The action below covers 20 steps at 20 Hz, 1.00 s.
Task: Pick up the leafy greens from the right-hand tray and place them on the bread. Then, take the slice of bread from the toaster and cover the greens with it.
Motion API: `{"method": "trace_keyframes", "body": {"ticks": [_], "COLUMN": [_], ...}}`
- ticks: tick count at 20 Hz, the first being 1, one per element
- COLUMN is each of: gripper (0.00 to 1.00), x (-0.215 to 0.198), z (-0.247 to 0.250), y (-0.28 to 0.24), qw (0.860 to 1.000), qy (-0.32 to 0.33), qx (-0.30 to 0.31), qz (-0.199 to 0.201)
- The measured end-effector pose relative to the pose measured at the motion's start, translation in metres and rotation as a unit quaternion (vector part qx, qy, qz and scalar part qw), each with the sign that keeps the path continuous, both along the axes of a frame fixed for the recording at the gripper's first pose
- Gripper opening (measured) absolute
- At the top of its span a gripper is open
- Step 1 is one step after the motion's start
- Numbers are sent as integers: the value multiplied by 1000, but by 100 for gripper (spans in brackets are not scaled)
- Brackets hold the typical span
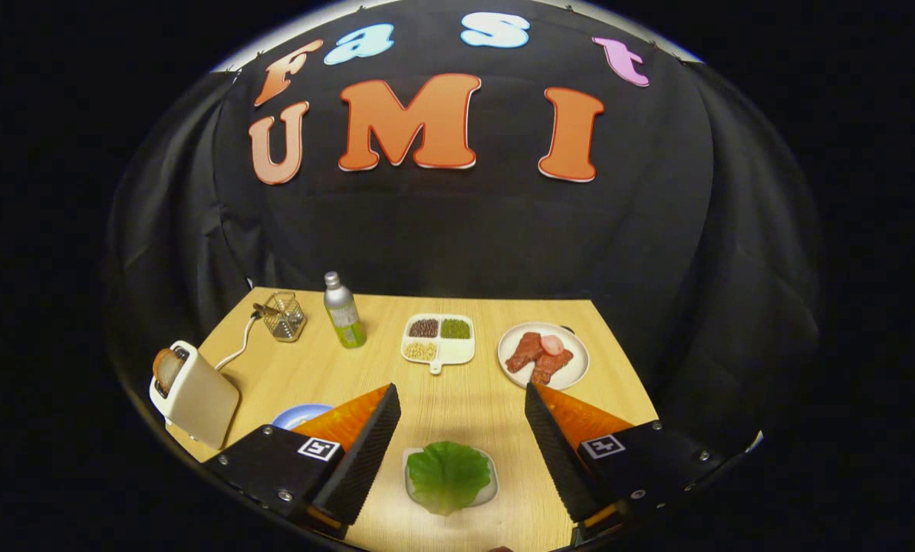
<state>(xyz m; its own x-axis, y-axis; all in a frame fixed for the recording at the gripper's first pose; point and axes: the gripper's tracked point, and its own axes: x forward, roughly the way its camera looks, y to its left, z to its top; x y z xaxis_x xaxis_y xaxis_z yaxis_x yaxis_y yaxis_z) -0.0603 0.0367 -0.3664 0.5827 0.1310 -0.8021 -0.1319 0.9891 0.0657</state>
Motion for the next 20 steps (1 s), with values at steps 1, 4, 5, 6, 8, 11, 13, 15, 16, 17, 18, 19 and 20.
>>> {"method": "trace_keyframes", "body": {"ticks": [1,4,5,6,8,11,13,15,16,17,18,19,20], "gripper": [98,98,98,98,98,98,97,97,98,97,97,97,96], "x": [-6,-25,-33,-41,-57,-73,-82,-94,-98,-103,-108,-111,-114], "z": [-10,-40,-50,-63,-82,-103,-115,-131,-137,-144,-150,-156,-162], "y": [2,5,7,9,13,14,17,17,17,19,21,20,20], "qw": [1000,997,995,993,987,979,973,965,961,958,953,949,946], "qy": [19,74,97,117,157,201,229,258,271,283,300,313,322], "qx": [-1,1,2,4,11,6,7,2,1,6,9,13,13], "qz": [6,17,22,24,31,35,40,45,47,45,42,39,35]}}
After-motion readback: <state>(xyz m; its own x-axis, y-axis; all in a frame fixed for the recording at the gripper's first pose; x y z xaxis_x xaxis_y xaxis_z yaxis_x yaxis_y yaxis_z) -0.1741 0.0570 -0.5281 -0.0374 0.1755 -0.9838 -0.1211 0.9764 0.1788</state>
